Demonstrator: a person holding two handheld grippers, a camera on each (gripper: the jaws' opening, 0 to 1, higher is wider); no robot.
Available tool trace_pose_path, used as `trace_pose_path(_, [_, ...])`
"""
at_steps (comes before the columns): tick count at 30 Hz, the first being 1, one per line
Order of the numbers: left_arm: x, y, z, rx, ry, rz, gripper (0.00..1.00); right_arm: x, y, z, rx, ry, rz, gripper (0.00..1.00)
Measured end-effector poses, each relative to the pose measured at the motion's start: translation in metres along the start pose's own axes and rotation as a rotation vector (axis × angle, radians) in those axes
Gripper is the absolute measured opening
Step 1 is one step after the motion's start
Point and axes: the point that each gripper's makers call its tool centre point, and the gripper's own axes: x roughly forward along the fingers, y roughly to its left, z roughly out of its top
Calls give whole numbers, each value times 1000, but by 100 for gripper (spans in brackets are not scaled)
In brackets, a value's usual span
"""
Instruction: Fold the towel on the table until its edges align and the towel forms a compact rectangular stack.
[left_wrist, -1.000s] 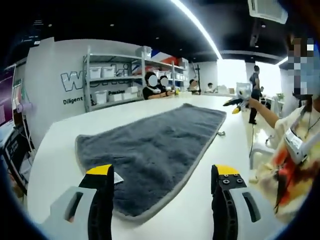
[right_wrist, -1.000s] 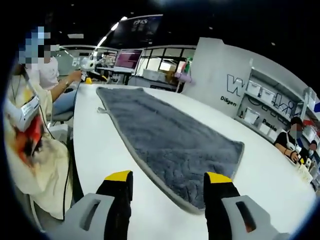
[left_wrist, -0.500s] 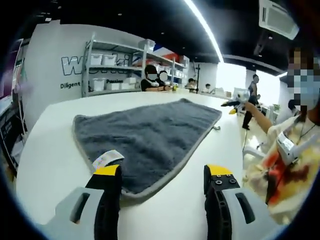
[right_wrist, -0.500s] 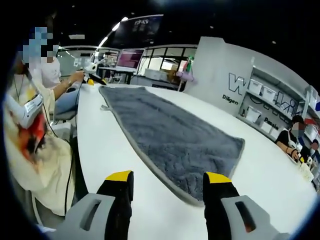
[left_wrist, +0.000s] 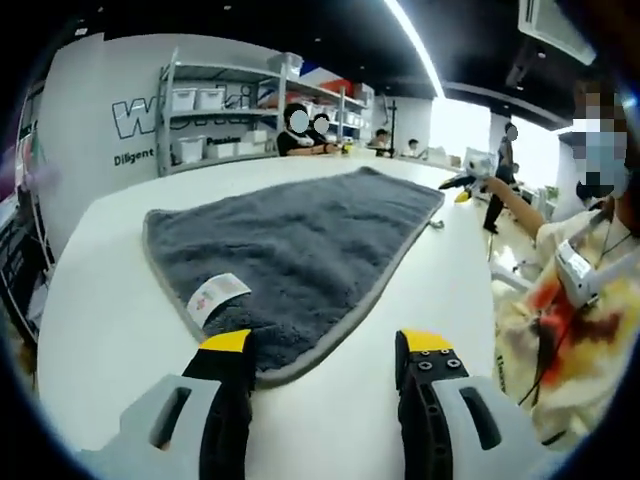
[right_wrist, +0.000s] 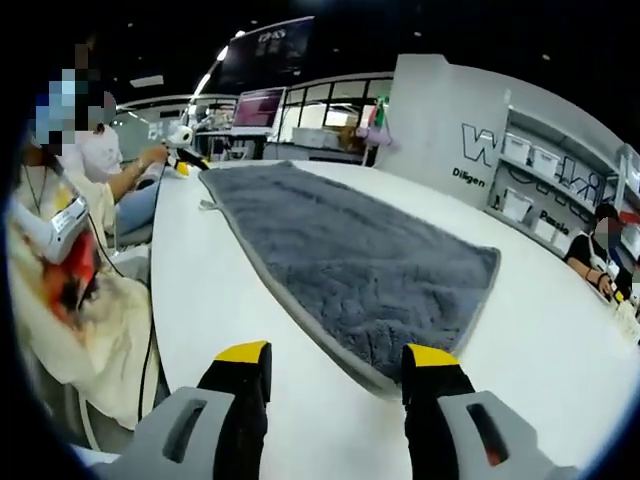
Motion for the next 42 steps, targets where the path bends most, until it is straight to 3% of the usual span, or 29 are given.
trace_pose_path(5, [2,4,-2,43,26,28,48,0,-8,0,55,3,-3,40])
trace_pose_path(9, [1,7,-3,61,30,38,46,1,-13,-1,87,11,-13,37])
trace_pose_path(15, [1,15,1,91,9,75,35,0,-23,-5,131,41,-43,21])
trace_pose_path(24, [0,18,2,107,-4,89,24,-1,-30,-7,98,41,-104,1])
trace_pose_path(27, [-2,27,3,126,-9,118,16,-6,-32,-7,120,21,-112,0])
trace_pose_path(34, [-5,29,2,135,8,139,10,-16,-36,-7,144,-21,-138,0])
trace_pose_path(42, [-16,23,1,48,8,104,7,-22,-27,-9,172,-66,-147,0])
